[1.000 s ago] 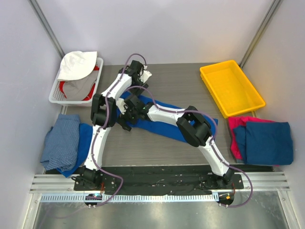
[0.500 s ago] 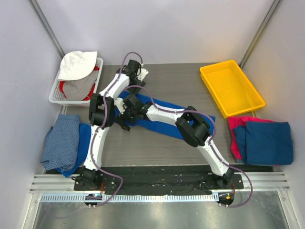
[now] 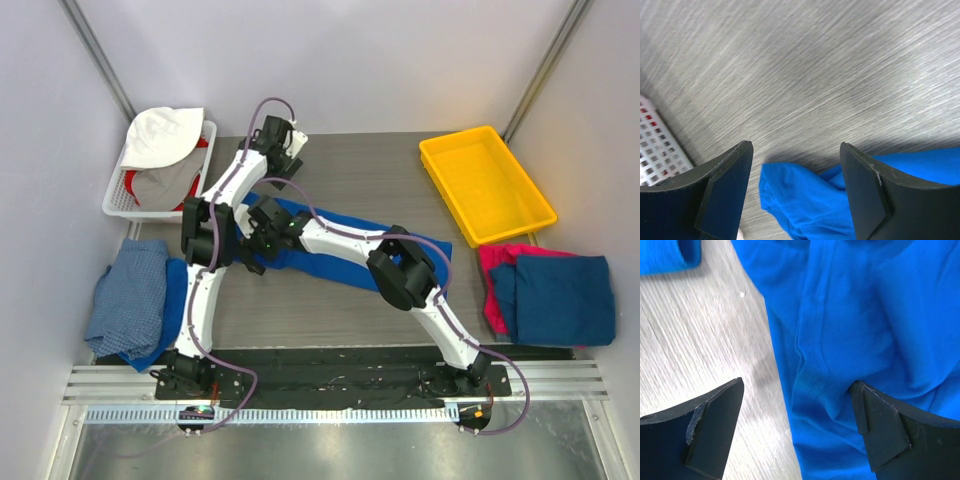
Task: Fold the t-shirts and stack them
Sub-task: Rotate the tshirt 90 degrees
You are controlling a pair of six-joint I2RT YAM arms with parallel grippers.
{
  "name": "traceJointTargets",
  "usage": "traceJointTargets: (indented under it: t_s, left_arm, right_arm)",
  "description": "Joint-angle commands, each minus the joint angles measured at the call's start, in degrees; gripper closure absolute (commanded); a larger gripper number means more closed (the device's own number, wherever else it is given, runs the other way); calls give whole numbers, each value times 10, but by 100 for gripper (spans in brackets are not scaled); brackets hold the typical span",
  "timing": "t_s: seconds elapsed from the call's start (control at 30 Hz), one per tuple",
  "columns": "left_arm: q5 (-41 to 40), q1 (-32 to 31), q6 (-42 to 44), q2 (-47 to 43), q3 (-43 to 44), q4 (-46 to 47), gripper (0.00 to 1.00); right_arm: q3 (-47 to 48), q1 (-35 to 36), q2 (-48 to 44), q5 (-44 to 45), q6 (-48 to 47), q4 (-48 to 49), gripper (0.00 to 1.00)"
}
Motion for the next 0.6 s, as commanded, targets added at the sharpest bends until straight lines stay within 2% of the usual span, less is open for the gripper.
traceJointTargets:
  t_s: [0.0, 0.3, 0.57]
  left_arm:
    - [-20, 3, -3, -60, 13, 30, 25]
    - [-14, 4, -10, -127, -5, 29, 24]
    - [-15, 9, -9, -166, -46, -14, 24]
  right_arm:
    - [54, 4, 7, 35, -13, 6, 4]
    - [63, 5, -41, 94, -34, 4, 3]
    - [-18, -21, -124, 190, -61, 2, 2]
